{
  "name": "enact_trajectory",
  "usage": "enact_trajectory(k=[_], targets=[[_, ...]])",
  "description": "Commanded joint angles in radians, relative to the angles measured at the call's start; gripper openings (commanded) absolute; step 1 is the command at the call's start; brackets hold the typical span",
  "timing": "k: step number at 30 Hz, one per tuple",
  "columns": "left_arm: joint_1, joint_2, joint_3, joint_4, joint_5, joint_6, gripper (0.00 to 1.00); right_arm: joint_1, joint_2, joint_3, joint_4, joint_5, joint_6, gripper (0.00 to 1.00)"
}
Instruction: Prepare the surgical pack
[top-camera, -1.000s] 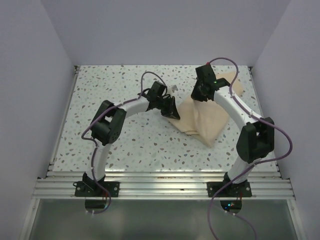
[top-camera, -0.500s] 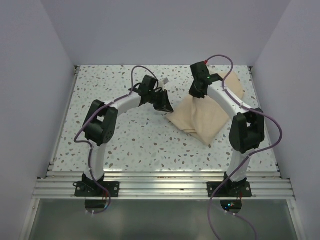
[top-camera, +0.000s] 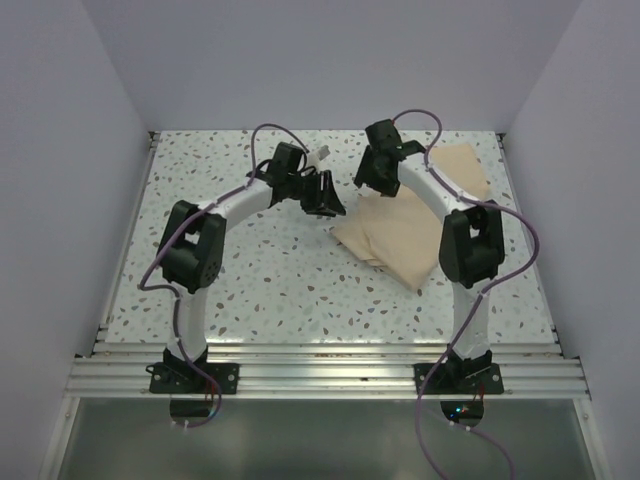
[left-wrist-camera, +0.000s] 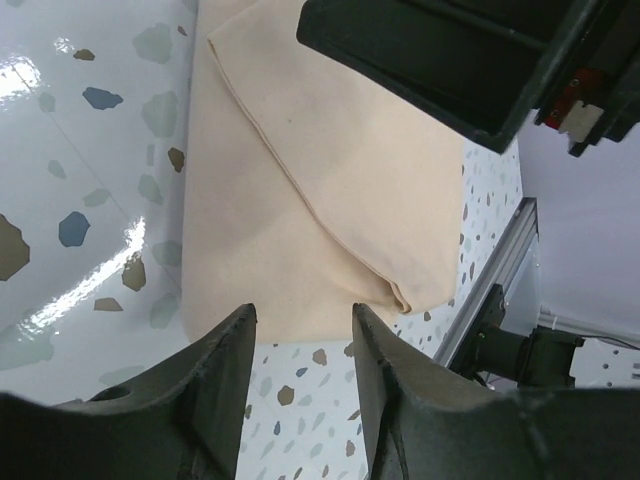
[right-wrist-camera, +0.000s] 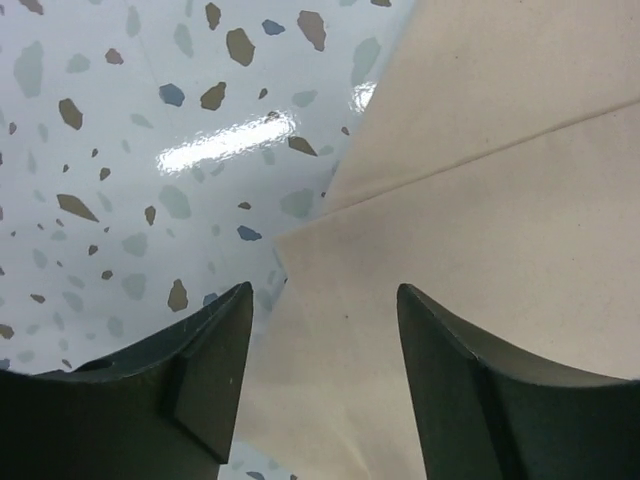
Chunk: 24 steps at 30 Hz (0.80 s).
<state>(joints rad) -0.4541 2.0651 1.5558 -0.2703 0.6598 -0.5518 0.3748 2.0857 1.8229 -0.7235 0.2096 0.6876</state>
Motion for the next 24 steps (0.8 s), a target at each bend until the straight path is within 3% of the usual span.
enact_trajectory(k=[1, 5, 8, 11, 13, 18, 21, 24], targets=[[0.006, -0.027, 0.016, 0.069, 0.093, 0.012, 0.48, 0.000, -0.038, 0.096, -0.072, -0.036, -0.071, 0.67], [0.006, 0.013, 0.055, 0.083, 0.112, 0.003, 0.51, -0.026, -0.126, 0.109, -0.120, -0.067, -0.166, 0.68], [0.006, 0.035, 0.079, 0.086, 0.109, -0.008, 0.53, -0.082, -0.196, 0.012, -0.117, -0.208, -0.184, 0.64], [0.006, 0.075, 0.124, 0.085, 0.113, -0.028, 0.53, -0.161, -0.271, -0.198, -0.042, -0.432, -0.187, 0.51], [0.006, 0.104, 0.151, 0.097, 0.115, -0.039, 0.53, -0.192, -0.355, -0.352, 0.038, -0.484, -0.192, 0.42], [0.006, 0.151, 0.171, 0.128, 0.123, -0.080, 0.53, -0.200, -0.437, -0.505, 0.078, -0.634, -0.269, 0.38], [0.003, 0.142, 0.135, 0.172, 0.129, -0.099, 0.49, -0.200, -0.470, -0.585, 0.110, -0.682, -0.263, 0.24], [-0.001, 0.109, 0.081, 0.238, 0.135, -0.135, 0.42, -0.201, -0.474, -0.660, 0.127, -0.751, -0.267, 0.17]])
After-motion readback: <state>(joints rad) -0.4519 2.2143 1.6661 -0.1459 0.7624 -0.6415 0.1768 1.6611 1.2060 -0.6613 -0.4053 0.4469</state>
